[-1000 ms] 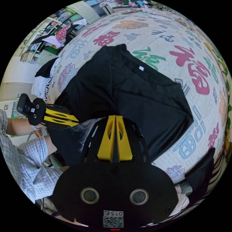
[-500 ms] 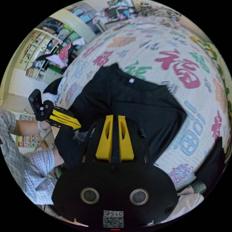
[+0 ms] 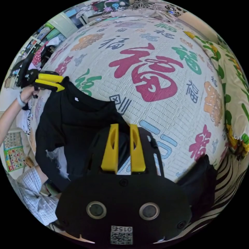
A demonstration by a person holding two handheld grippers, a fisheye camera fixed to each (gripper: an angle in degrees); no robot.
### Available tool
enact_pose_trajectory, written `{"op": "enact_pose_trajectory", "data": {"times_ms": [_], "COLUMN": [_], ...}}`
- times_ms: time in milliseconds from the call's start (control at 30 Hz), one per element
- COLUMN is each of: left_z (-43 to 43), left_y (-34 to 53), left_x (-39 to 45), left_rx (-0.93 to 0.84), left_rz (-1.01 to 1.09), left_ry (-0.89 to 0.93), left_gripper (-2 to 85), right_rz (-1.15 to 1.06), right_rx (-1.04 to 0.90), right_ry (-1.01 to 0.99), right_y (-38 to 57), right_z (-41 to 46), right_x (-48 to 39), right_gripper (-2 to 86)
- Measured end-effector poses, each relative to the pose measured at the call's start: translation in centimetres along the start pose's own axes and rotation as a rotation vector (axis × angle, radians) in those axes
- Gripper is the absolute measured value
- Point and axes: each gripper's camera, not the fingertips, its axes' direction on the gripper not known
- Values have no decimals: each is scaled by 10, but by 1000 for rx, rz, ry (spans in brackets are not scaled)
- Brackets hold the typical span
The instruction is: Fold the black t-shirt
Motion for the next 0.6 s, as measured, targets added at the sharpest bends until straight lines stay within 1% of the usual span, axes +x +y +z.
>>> {"op": "enact_pose_trajectory", "data": {"times_ms": [33,67,100,233,300,367,433,533,600], "left_z": [0,-1,-6,-33,-55,-70,-84,-95,-91], "left_y": [0,2,6,26,51,75,105,162,209], "left_x": [0,-4,-4,3,24,44,68,105,134], "left_rx": [-7,-14,17,135,210,249,277,295,258], "left_rz": [6,-44,-61,-95,-48,2,61,111,128], "left_ry": [54,96,87,109,72,51,36,78,124], "left_gripper": [27,19,15,8,7,6,6,7,7], "right_rz": [-28,-25,-14,45,39,11,-63,-136,-159], "right_rx": [-22,-38,-43,118,183,247,301,312,288], "right_ry": [-34,-44,-63,-100,-119,-139,-168,-234,-290], "right_y": [5,8,13,54,79,110,159,228,269], "right_z": [2,2,-2,-42,-61,-81,-101,-109,-104], "right_x": [-2,-1,1,7,2,-8,-31,-64,-86], "right_gripper": [8,4,-2,-8,-9,-9,-9,-9,-8]}}
